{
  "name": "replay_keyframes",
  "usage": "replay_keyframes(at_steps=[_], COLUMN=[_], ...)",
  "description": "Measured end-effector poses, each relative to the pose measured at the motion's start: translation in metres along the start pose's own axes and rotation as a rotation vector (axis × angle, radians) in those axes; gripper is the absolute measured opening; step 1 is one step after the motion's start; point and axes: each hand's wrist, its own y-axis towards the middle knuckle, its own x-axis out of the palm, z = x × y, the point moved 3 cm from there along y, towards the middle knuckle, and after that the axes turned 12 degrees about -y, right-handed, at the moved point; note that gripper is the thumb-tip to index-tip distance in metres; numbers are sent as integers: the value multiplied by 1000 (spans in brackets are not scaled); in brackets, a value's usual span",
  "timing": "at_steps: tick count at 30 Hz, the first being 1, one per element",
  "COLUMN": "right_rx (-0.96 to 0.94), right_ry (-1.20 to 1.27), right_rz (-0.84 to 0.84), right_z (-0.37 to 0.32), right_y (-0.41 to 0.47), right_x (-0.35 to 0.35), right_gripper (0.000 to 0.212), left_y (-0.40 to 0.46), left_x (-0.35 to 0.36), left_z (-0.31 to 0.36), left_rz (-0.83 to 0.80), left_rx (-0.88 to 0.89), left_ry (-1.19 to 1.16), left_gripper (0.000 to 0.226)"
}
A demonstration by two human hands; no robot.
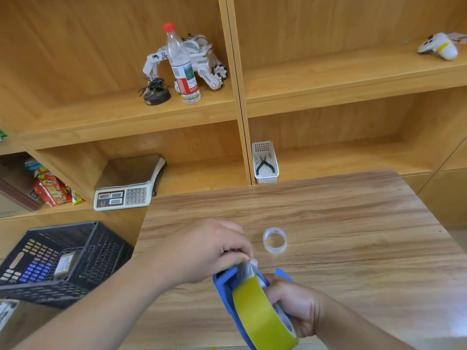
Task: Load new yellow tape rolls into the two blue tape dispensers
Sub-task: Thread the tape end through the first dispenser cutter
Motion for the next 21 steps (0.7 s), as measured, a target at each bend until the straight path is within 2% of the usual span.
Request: replay_keyframes(at_steps=[5, 9, 14, 19, 21], right_rx=[-86, -167, -128, -98, -95], right_ry=[84, 150, 19, -131, -210], right_rz=[-34, 30, 122, 143, 129], right_z=[-7, -11, -13, -13, -15], right_y=[-6, -11, -14, -16, -17], right_x=[4, 0, -3, -3, -1], right_gripper=[48, 47, 30, 30, 33], left_y=[11, 12, 9, -1, -5], left_x=[-6, -10, -15, -31, -34], left_z=[-9, -18, -30, -44, -52], left_rz=[35, 139, 209, 290, 246], left_rx=[-14, -59, -193, -334, -380], left_ry=[-55, -120, -200, -307, -350], left_gripper=[10, 9, 7, 7, 6])
